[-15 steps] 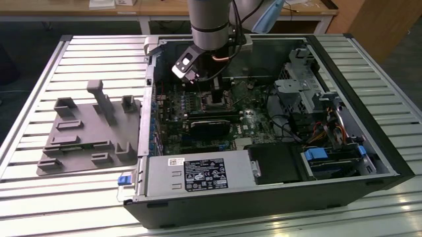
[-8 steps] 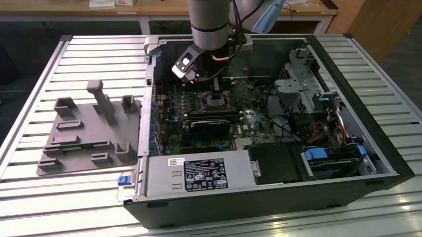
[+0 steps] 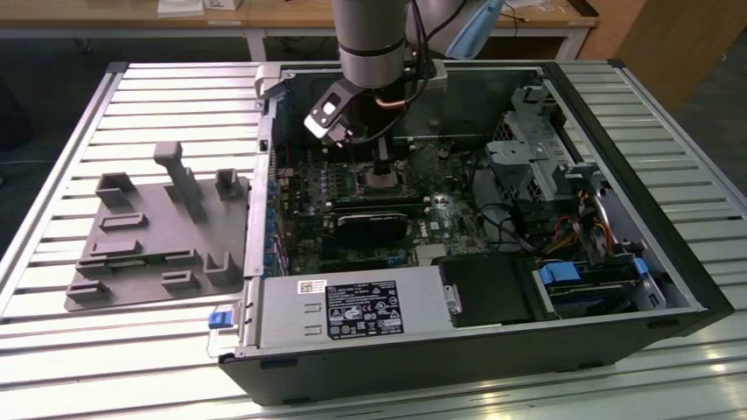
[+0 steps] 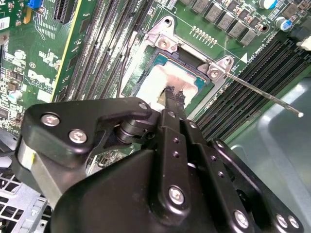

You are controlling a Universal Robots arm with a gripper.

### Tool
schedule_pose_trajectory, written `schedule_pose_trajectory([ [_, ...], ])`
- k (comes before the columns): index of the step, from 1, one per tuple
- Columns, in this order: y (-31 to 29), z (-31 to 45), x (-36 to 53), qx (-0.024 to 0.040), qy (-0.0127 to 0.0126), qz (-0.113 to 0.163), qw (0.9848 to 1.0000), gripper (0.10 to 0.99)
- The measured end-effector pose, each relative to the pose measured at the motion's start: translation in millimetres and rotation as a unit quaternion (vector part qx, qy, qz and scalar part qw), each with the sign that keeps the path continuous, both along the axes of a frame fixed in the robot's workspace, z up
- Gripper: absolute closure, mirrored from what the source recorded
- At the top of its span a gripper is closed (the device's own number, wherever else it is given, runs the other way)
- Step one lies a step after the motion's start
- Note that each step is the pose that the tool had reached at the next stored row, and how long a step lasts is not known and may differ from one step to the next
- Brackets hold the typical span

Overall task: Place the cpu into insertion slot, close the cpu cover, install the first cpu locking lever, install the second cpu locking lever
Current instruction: 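Place the cpu into insertion slot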

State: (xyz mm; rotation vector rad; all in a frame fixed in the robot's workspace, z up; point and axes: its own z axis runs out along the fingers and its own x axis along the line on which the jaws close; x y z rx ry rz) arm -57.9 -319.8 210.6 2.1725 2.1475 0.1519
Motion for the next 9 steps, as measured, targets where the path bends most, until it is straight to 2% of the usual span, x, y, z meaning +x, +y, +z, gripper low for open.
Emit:
schedule_pose_trajectory([
  [1, 0.0, 0.1, 0.0, 0.0, 0.0003, 0.0, 1.0, 0.98],
  [6, 0.0, 0.0, 6.5, 0.0, 0.0121, 0.0, 0.9999, 0.98],
  [9, 0.0, -0.1, 10.8, 0.0, 0.0166, 0.0, 0.9999, 0.98],
])
